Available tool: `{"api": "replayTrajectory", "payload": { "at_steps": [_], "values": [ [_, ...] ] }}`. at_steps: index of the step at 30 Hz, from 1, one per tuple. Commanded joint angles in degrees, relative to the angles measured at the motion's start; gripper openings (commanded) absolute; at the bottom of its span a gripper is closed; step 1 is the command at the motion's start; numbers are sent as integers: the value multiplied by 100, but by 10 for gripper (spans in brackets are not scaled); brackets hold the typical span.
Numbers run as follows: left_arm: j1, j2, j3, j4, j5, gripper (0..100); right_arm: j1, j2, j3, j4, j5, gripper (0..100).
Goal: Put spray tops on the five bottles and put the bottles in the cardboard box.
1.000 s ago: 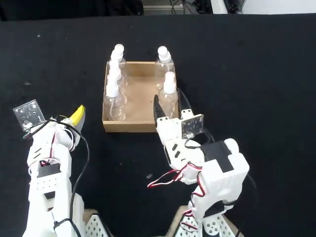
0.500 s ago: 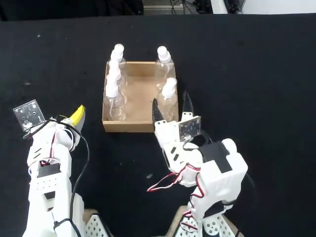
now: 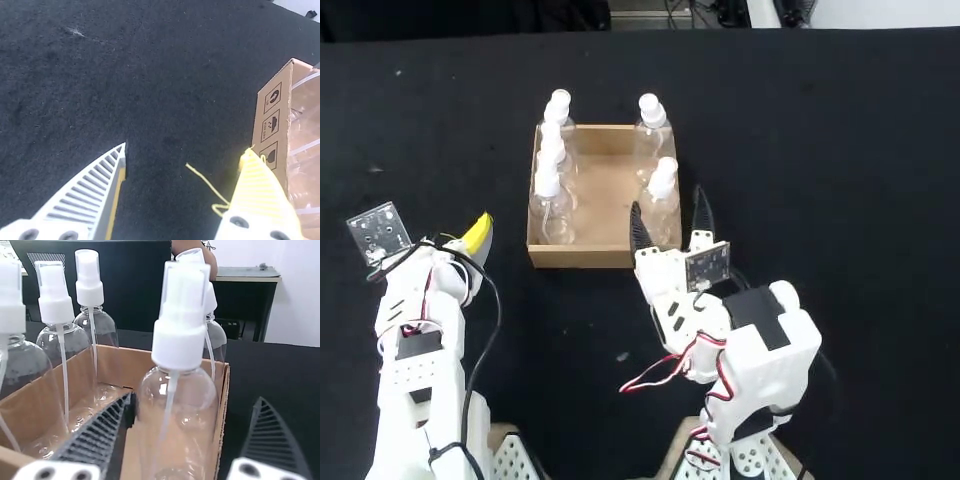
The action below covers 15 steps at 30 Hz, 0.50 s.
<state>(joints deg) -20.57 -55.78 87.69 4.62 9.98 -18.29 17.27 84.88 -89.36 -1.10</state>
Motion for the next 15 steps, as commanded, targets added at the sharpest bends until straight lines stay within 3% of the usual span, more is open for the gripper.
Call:
{"api": "replayTrajectory", "payload": {
  "at_steps": [1,7,15],
  "values": [
    [57,-79,-75,-132,9,310,-97,-31,22,-149,44,313],
    [57,-79,-75,-132,9,310,-97,-31,48,-149,26,420],
    [57,-79,-84,-132,9,310,-105,-92,259,-563,26,387]
  ]
}}
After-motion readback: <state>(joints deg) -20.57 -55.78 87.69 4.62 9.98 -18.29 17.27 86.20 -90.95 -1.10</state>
